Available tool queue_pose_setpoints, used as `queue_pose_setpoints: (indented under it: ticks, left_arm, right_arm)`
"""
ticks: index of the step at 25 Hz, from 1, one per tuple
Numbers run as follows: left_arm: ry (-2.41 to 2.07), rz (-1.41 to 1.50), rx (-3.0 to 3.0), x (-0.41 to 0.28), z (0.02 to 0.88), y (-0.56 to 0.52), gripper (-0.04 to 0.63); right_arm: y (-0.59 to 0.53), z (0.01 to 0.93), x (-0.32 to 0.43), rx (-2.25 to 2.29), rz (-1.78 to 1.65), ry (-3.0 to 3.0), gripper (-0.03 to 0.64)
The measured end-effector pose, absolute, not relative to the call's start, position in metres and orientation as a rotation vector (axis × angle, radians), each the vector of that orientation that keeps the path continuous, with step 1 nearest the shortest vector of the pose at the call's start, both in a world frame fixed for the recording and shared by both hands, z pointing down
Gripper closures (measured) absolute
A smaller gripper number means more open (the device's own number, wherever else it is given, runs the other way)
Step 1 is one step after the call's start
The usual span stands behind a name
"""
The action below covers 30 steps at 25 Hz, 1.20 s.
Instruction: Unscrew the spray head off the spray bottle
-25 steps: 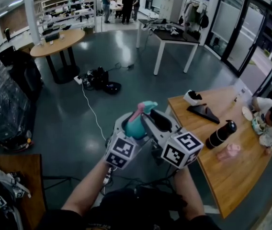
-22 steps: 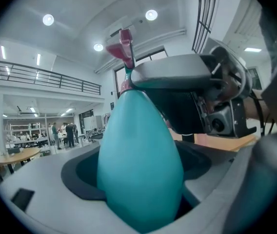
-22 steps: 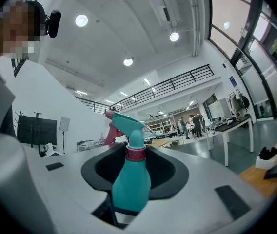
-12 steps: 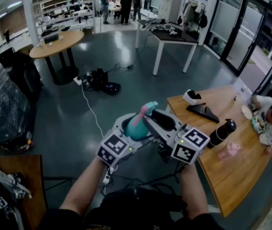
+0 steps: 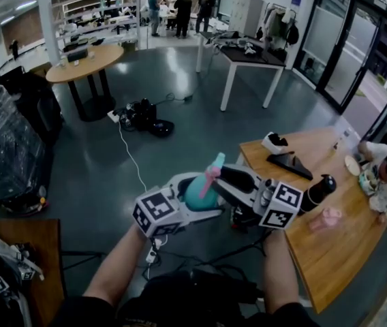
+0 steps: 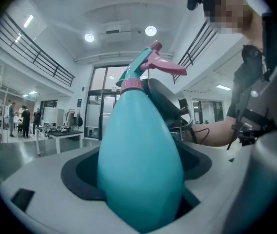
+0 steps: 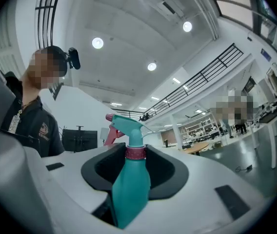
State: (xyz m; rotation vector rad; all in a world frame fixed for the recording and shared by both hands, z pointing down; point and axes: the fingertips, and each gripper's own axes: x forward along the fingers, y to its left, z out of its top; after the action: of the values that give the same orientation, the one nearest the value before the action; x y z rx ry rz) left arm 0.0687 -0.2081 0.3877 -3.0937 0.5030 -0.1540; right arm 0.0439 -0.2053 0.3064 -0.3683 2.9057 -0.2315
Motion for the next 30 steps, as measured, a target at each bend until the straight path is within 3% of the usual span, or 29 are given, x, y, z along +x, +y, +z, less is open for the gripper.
queue_pose_setpoints:
  ticks: [10,30]
  left_arm:
    - [0.393,-0.059,-3.135,0.077,0.379,-0.192,0.16]
    - [1.204,-0.088,-2.921,0.03,0.404,-0.276,0.16]
  right_arm:
    - [-0.195,0.302,0.052,-0.202,-0.268,2.89,0.469]
    - [-0.207,0.296,0.025,-0.736,-0.095,2.925,0.459]
